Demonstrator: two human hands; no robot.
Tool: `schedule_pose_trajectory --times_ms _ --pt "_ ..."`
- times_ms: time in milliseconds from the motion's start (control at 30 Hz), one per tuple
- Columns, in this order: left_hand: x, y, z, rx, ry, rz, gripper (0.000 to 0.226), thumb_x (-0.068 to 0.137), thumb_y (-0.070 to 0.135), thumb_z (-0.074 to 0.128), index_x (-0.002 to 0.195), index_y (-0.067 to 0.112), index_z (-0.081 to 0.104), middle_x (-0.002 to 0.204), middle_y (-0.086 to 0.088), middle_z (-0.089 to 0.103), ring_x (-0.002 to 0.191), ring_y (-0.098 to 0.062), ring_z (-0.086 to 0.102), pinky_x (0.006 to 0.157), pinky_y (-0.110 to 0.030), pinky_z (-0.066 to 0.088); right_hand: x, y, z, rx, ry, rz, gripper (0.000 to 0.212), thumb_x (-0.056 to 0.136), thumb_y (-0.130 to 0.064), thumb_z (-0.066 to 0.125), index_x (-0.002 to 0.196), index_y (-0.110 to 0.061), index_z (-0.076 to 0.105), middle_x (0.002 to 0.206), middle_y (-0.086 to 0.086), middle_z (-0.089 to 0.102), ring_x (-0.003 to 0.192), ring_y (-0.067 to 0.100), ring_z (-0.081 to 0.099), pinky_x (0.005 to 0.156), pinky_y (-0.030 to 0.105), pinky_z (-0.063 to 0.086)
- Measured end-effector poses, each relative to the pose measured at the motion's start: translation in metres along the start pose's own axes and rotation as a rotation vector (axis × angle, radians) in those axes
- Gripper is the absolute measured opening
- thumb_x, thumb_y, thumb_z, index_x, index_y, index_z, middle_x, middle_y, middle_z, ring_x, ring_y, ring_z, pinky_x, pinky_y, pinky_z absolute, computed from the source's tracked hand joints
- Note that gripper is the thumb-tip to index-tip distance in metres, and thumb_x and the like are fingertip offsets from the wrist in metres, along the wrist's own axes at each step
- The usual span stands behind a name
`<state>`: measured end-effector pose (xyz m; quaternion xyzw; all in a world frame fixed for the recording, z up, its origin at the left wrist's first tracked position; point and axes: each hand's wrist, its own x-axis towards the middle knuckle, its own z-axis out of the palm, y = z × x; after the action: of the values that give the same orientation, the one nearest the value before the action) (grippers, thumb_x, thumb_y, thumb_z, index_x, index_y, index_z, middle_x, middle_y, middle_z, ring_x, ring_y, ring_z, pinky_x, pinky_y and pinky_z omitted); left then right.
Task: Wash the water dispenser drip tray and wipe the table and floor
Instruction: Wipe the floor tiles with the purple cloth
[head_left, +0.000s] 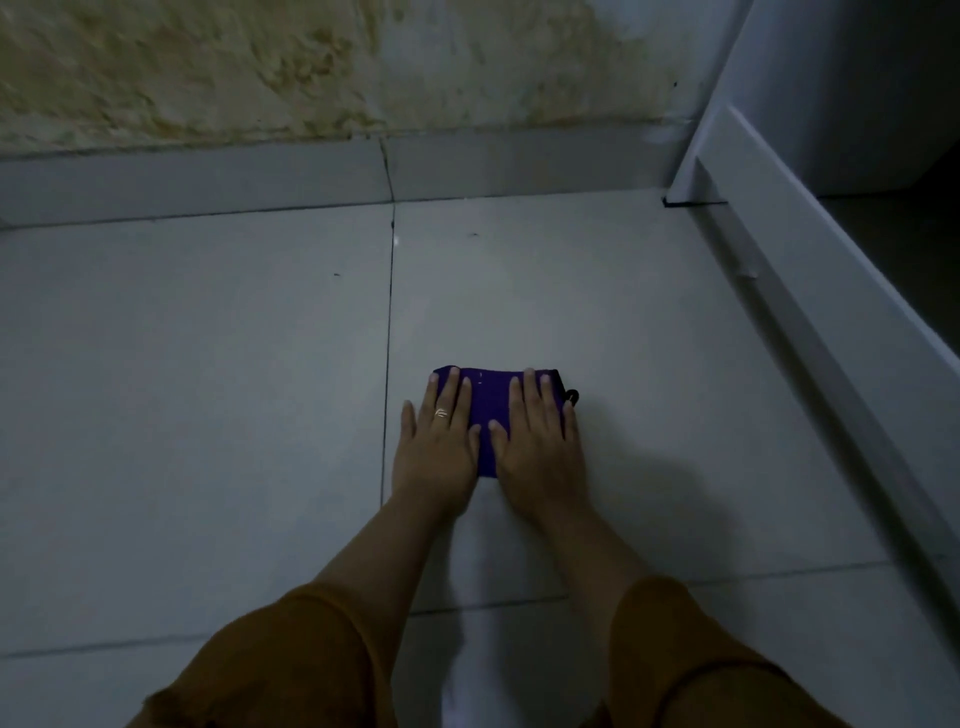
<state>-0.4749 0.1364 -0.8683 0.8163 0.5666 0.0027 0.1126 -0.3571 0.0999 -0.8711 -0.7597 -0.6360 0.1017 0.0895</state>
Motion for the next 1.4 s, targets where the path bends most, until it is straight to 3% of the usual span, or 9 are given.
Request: schedule_pose_trajectory --times_ms 300,767,1400 --pt "0.081 -0.035 -0.014 0.118 0.04 0.06 0.056 0.101 0.034 0.013 0.151 0.015 -0.006 0.16 -0.002 -0.01 0.146 -0.016 -0.013 0.117 -0.041 -0.007 0.086 -0.008 0.002 -0.009 -0.001 -0.038 0.061 0.101 -0.041 0.021 0.152 -0.012 0.003 0.16 0.006 -0.003 0.148 0.019 -0.006 0.117 0.038 -0.007" --pt "0.16 -0.101 -0.043 0.061 0.006 -0.071 0.055 0.102 0.032 0.013 0.151 0.015 -0.006 0.159 -0.002 -0.011 0.146 -0.019 -0.014 0.117 -0.042 -0.007 0.193 -0.071 0.012 -0.052 -0.032 -0.105 0.06 0.101 -0.041 0.018 0.152 -0.013 0.0 0.16 0.005 -0.004 0.148 0.018 -0.006 0.118 0.04 -0.004" --pt "0.147 -0.089 -0.04 0.053 -0.002 -0.105 0.056 0.102 0.032 0.013 0.151 0.013 -0.006 0.159 -0.006 -0.011 0.146 -0.022 -0.015 0.117 -0.042 -0.007 0.184 -0.064 0.011 -0.065 -0.043 -0.129 0.062 0.101 -0.043 0.018 0.152 -0.014 -0.001 0.16 0.005 -0.004 0.148 0.017 -0.006 0.119 0.039 -0.003"
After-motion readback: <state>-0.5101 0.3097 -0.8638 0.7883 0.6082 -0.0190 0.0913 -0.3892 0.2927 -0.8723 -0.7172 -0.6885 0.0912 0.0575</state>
